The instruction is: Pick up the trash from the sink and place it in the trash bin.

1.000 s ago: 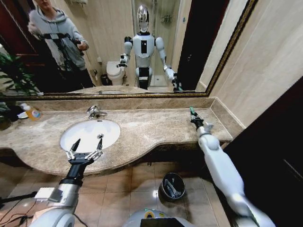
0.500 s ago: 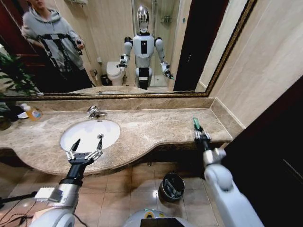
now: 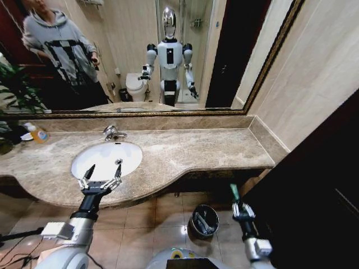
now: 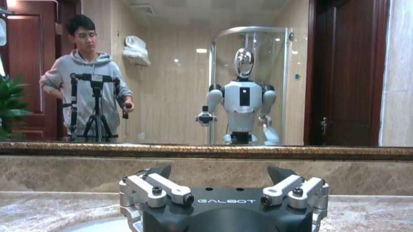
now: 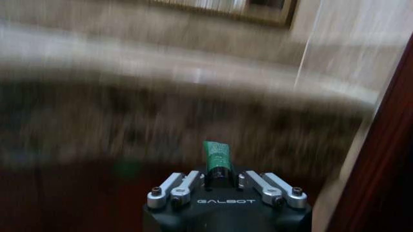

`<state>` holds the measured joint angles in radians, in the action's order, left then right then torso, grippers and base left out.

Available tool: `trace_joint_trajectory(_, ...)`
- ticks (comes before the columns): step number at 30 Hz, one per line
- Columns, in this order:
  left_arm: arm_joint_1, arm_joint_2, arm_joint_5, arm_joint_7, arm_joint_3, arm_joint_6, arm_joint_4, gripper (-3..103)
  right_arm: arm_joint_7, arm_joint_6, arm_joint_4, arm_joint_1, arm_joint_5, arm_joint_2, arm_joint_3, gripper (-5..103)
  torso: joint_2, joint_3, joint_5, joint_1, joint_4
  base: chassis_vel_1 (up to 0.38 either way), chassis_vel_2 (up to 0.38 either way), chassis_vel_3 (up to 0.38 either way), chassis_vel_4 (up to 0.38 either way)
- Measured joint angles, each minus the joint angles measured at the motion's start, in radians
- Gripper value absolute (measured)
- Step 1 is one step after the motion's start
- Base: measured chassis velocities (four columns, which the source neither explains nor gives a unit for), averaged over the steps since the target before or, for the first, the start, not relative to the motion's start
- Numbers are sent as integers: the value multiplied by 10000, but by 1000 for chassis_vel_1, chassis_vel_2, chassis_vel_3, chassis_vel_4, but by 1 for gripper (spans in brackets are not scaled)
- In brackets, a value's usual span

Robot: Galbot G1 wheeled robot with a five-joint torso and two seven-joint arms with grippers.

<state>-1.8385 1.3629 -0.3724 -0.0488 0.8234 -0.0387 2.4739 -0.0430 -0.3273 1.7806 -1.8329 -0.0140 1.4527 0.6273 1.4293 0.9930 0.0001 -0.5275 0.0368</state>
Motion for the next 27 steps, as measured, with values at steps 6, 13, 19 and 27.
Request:
trace_joint_trajectory(6,0,0,0,-1,0,0,0,100,1234,893,-2391,1255,753,-184,-207,21,-1,1,2,0,0,0,0,0,0)
trace_joint_trajectory(13,0,0,0,-1,0,0,0,100,2817,3468,-4169,3133,1282,-356,-610,21,-1,1,-3,-1,1,0,0,0,0)
trace_joint_trajectory(19,0,0,0,-1,0,0,0,100,2776,3163,-6462,4813,1912,-124,-856,21,-3,2,1,-2,1,0,0,0,0)
trace_joint_trajectory(27,0,0,0,-1,1,0,0,100,2503,2063,-9959,6897,3248,86,-842,21,-3,2,-1,-2,2,0,0,0,0)
